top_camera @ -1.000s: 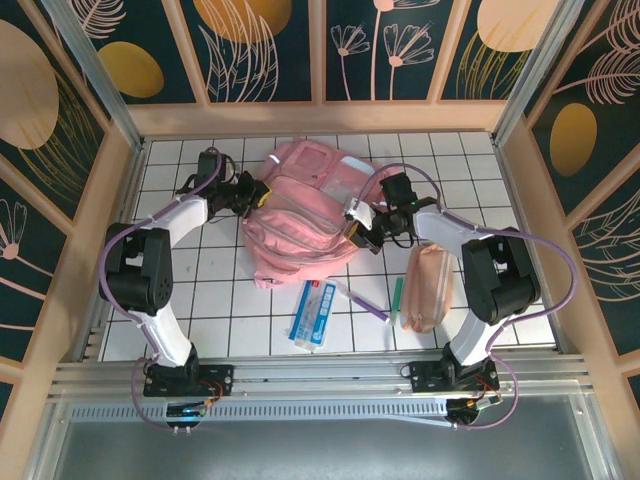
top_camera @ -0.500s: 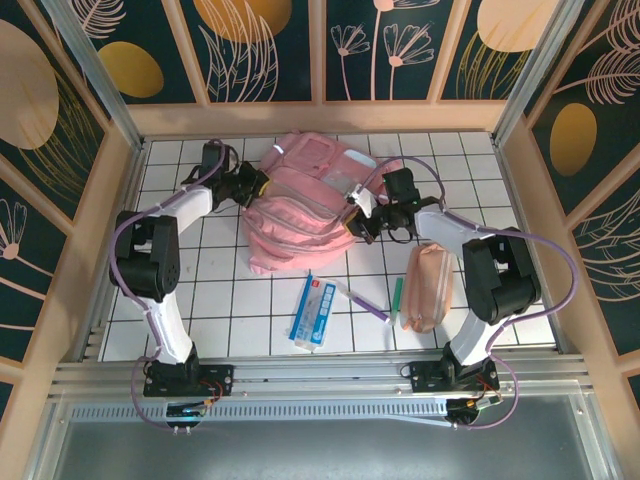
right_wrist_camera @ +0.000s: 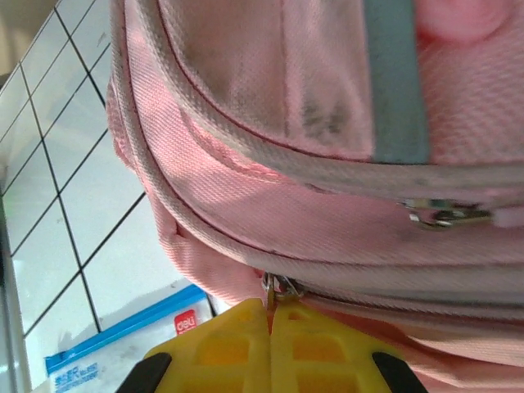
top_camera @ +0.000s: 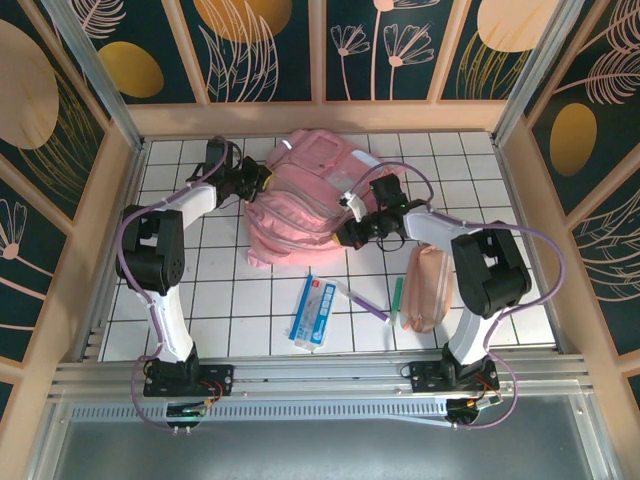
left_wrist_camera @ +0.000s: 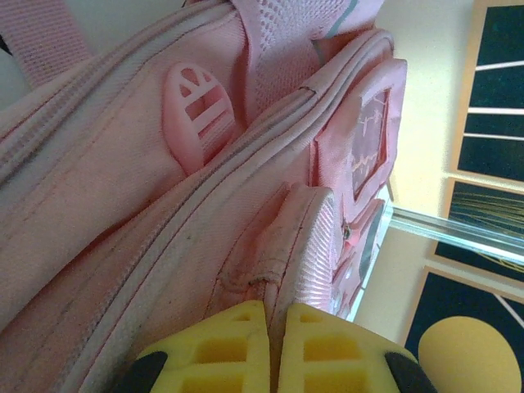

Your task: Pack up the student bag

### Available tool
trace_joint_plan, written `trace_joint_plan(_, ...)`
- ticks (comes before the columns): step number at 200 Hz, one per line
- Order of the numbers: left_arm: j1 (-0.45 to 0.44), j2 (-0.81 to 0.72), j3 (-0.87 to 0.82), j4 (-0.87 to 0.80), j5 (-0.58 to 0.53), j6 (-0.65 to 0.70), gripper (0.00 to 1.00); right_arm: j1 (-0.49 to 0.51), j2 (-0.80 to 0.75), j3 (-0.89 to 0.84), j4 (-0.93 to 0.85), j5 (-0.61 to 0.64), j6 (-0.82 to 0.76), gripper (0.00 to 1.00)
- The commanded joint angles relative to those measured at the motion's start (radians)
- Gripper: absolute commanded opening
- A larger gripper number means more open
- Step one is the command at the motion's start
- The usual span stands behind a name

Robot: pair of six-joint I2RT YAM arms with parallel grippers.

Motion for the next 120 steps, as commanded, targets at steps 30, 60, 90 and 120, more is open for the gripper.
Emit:
trace_joint_plan(30,-0.026,-0.048,-0.032,0.079,-0.044,-0.098,0.0,0.16,0.059,0.062,0.097,-0.08,0.314,0.0)
trace_joint_plan(60,-0.029,-0.07,-0.084,0.092,-0.04,-0.094,0.0,0.197,0.032,0.006,0.384,-0.039,0.573,0.0)
trace_joint_plan(90,-0.03,-0.106,-0.16,0.116,-0.043,-0.095,0.0,0.188,0.004,-0.052,0.591,0.034,0.779,0.0)
trace_joint_plan(120,-0.029,-0.124,-0.181,0.117,-0.028,-0.079,0.0,0.128,-0.026,-0.074,0.578,0.047,0.769,0.0)
